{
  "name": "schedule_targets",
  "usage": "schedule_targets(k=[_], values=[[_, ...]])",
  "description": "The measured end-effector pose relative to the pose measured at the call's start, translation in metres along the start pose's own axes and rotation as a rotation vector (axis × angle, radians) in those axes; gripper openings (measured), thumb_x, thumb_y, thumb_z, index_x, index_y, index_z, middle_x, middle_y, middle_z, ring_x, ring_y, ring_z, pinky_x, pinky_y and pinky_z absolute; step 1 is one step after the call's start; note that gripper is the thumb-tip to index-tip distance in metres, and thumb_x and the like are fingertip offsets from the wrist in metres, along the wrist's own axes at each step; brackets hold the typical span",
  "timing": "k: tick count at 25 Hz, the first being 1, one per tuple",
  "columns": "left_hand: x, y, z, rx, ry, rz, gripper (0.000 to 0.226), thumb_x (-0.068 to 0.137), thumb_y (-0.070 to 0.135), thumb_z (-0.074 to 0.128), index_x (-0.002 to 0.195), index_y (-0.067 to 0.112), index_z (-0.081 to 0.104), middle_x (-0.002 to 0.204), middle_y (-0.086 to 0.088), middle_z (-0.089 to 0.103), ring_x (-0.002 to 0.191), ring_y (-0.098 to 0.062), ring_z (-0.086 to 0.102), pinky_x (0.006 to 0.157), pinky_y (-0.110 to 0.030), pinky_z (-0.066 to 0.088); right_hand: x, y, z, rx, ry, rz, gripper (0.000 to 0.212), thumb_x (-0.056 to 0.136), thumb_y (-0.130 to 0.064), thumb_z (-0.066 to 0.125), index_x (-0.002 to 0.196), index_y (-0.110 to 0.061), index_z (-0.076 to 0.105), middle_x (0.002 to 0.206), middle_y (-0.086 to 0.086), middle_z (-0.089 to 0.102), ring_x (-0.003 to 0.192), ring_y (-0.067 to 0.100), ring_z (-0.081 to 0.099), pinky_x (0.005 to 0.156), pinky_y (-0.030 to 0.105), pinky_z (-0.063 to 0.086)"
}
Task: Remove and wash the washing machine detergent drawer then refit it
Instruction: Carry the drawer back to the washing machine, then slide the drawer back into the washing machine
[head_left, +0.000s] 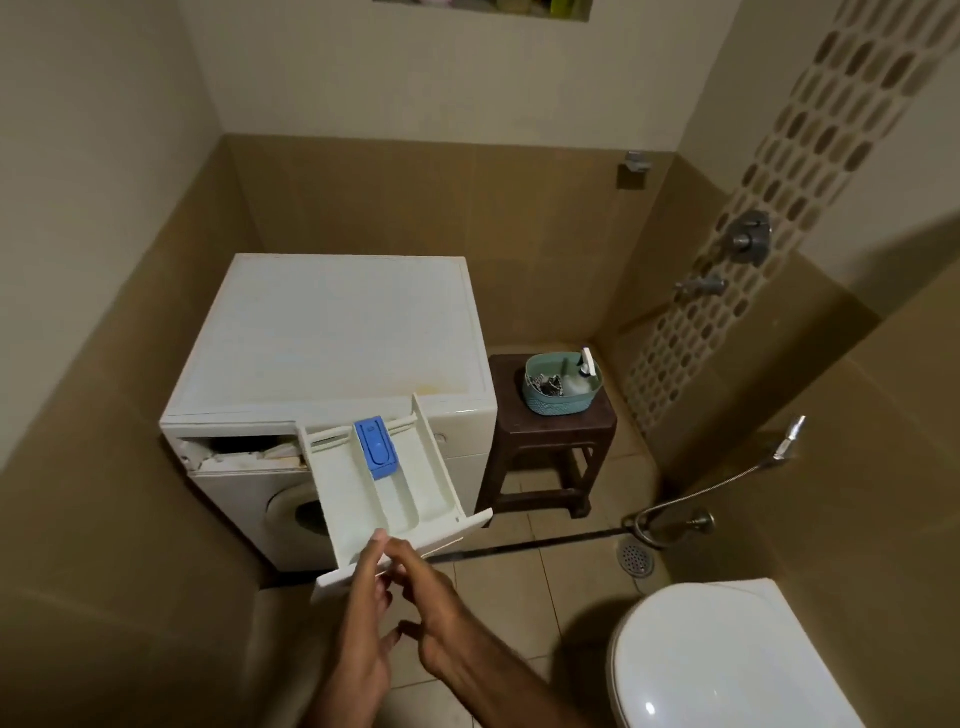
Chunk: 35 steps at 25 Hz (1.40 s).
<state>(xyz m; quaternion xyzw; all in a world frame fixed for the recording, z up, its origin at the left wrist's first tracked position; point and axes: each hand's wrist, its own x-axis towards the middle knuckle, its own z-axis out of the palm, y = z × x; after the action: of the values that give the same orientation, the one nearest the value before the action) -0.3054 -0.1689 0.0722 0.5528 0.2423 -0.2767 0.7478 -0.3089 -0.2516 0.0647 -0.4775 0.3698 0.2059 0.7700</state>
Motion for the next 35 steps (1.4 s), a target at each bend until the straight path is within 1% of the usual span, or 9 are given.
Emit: schedule_targets(k=[3, 6, 9, 13, 18, 21, 30, 33, 35], values=[[0.017, 0.02, -0.023, -0.132, 0.075, 0.0, 0.045, 0.089, 0.07, 0.063, 0.107, 0.029, 0.067, 0.138, -0.008, 0.061, 0.13, -0.023, 0.054, 0.096, -0.045, 0.039, 0.012, 0.002, 0.042, 0.001, -0.032, 0.014, 0.06, 0.076, -0.069, 0.076, 0.117, -0.026, 0.077, 0.119, -0.009, 0.072, 0.111, 0.003, 0.058, 0.102, 0.038, 0.043], [0.029, 0.033, -0.045, -0.117, 0.155, 0.013, 0.052, 0.088, 0.071, 0.063, 0.106, 0.024, 0.071, 0.122, -0.004, 0.068, 0.11, -0.01, 0.061, 0.079, -0.036, 0.042, 0.023, 0.006, 0.073, -0.037, -0.013, -0.004, 0.072, 0.068, -0.077, 0.077, 0.12, -0.027, 0.077, 0.129, -0.004, 0.07, 0.126, 0.012, 0.057, 0.107, 0.04, 0.042], [0.047, 0.043, -0.076, -0.063, 0.198, -0.038, 0.056, 0.083, 0.074, 0.064, 0.111, 0.025, 0.07, 0.118, -0.001, 0.07, 0.12, -0.018, 0.06, 0.101, -0.05, 0.04, 0.036, 0.013, 0.091, -0.01, 0.014, 0.002, 0.089, 0.063, -0.091, 0.071, 0.128, -0.03, 0.072, 0.137, -0.004, 0.067, 0.136, 0.017, 0.052, 0.114, 0.047, 0.039], [0.075, 0.053, -0.121, -0.087, 0.233, -0.095, 0.043, 0.093, 0.063, 0.06, 0.112, 0.025, 0.066, 0.123, -0.007, 0.072, 0.121, -0.029, 0.065, 0.115, -0.058, 0.035, 0.056, 0.02, 0.085, 0.05, 0.105, 0.117, 0.096, 0.058, -0.102, 0.056, 0.117, -0.027, 0.071, 0.126, 0.003, 0.069, 0.117, 0.024, 0.065, 0.095, 0.052, 0.058], [0.097, 0.051, -0.149, -0.086, 0.284, -0.079, 0.052, 0.097, 0.055, 0.058, 0.121, 0.01, 0.065, 0.109, -0.016, 0.075, 0.106, -0.035, 0.071, 0.093, -0.047, 0.052, 0.072, 0.025, 0.103, 0.099, 0.05, 0.123, 0.074, 0.087, -0.08, 0.056, 0.121, -0.016, 0.071, 0.109, 0.01, 0.079, 0.099, 0.026, 0.078, 0.082, 0.049, 0.064], [0.107, 0.05, -0.161, -0.1, 0.306, -0.074, 0.051, 0.099, 0.051, 0.058, 0.125, 0.007, 0.059, 0.119, -0.024, 0.072, 0.109, -0.041, 0.07, 0.098, -0.052, 0.054, 0.085, 0.029, 0.117, 0.049, 0.035, 0.156, 0.07, 0.095, -0.075, 0.049, 0.121, -0.013, 0.069, 0.109, 0.012, 0.077, 0.102, 0.027, 0.075, 0.082, 0.046, 0.065], [0.134, 0.057, -0.221, -0.287, 0.451, -0.092, 0.068, 0.09, 0.055, 0.069, 0.137, 0.009, 0.056, 0.126, -0.024, 0.067, 0.1, -0.042, 0.073, 0.091, -0.052, 0.059, 0.112, 0.032, 0.136, -0.288, -0.085, 0.242, 0.093, 0.08, -0.096, 0.04, 0.122, -0.016, 0.063, 0.115, 0.017, 0.074, 0.101, 0.031, 0.074, 0.074, 0.044, 0.066], [0.145, 0.061, -0.237, -0.324, 0.485, -0.071, 0.065, 0.089, 0.052, 0.072, 0.135, 0.009, 0.056, 0.125, -0.023, 0.067, 0.099, -0.041, 0.074, 0.09, -0.052, 0.06, 0.119, 0.008, 0.134, -0.497, 0.101, 0.09, 0.098, 0.083, -0.093, 0.037, 0.107, -0.003, 0.069, 0.087, 0.015, 0.08, 0.068, 0.024, 0.075, 0.056, 0.031, 0.06], [0.155, 0.061, -0.245, -0.329, 0.495, -0.066, 0.063, 0.09, 0.051, 0.073, 0.135, 0.01, 0.057, 0.124, -0.022, 0.067, 0.1, -0.041, 0.074, 0.09, -0.053, 0.061, 0.132, -0.022, 0.134, -0.599, 0.276, -0.147, 0.081, 0.096, -0.077, 0.038, 0.096, -0.003, 0.071, 0.076, 0.012, 0.078, 0.062, 0.024, 0.074, 0.058, 0.037, 0.062]])
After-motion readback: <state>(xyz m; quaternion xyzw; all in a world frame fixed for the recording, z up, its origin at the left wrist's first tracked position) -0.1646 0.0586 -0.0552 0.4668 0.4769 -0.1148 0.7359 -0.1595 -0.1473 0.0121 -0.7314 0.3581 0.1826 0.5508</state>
